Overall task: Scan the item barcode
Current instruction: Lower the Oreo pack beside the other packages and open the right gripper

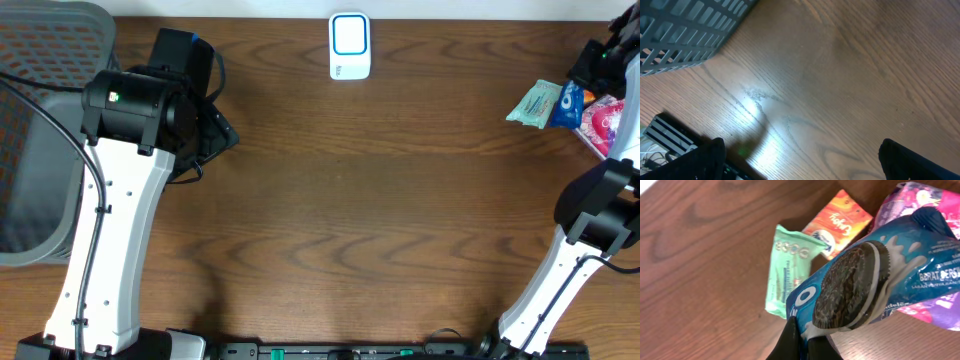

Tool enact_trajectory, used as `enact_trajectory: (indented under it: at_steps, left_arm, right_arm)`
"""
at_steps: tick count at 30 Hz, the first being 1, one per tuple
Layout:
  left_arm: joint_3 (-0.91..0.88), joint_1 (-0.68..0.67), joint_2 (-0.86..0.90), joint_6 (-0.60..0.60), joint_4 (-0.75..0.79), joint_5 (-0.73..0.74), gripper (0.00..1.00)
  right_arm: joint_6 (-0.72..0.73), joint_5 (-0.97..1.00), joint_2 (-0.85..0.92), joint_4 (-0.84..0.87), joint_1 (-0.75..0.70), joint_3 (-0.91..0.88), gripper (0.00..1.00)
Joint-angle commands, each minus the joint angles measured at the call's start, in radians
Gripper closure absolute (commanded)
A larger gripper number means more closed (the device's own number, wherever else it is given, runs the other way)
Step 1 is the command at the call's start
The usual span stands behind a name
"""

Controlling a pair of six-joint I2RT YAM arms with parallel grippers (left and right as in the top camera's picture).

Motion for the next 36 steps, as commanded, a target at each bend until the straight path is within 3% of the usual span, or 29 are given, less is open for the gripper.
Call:
enact_trajectory:
  at_steps: [1, 3, 6, 8, 14, 22, 29, 36]
  left_arm:
    - [-0.002, 0.002, 0.001, -0.005, -0.004, -0.020, 0.02]
    - [-0.002, 0.002, 0.001, -0.005, -0.004, -0.020, 0.02]
    - [-0.002, 0.002, 0.001, -0.005, -0.004, -0.020, 0.02]
    - [-0.002, 0.002, 0.001, -0.005, -0.004, -0.020, 0.02]
    - [-0.002, 0.002, 0.001, -0.005, -0.004, -0.020, 0.02]
    - [-0.002, 0.002, 0.001, -0.005, -0.004, -0.020, 0.02]
    - [-0.002, 0.002, 0.001, -0.005, -0.004, -0.020, 0.02]
    - [-0.002, 0.002, 0.001, -0.005, -0.004, -0.020, 0.02]
  right_arm:
    - [-0.047, 0.019, -0.014, 0.014, 0.006, -0.007, 0.97]
    - [-0.047, 0.023, -0.014, 0.021, 0.006, -0.009, 0.91]
    - [-0.007, 0.092, -0.014, 0.022, 0.006, -0.014, 0.51]
    - [0.021, 0.124, -0.014, 0.021, 0.006, -0.022, 0.41]
    - [0.044, 0.123, -0.014, -0.032, 0.006, -0.016, 0.40]
    - [0.129, 0.103, -0.114, -0.143, 0.006, -0.004, 0.48]
    - [0.130, -0.209, -0.292, -0.280, 0.008, -0.004, 0.13]
    - [0.064, -0.325, -0.440, -0.448, 0.054, -0.005, 0.14]
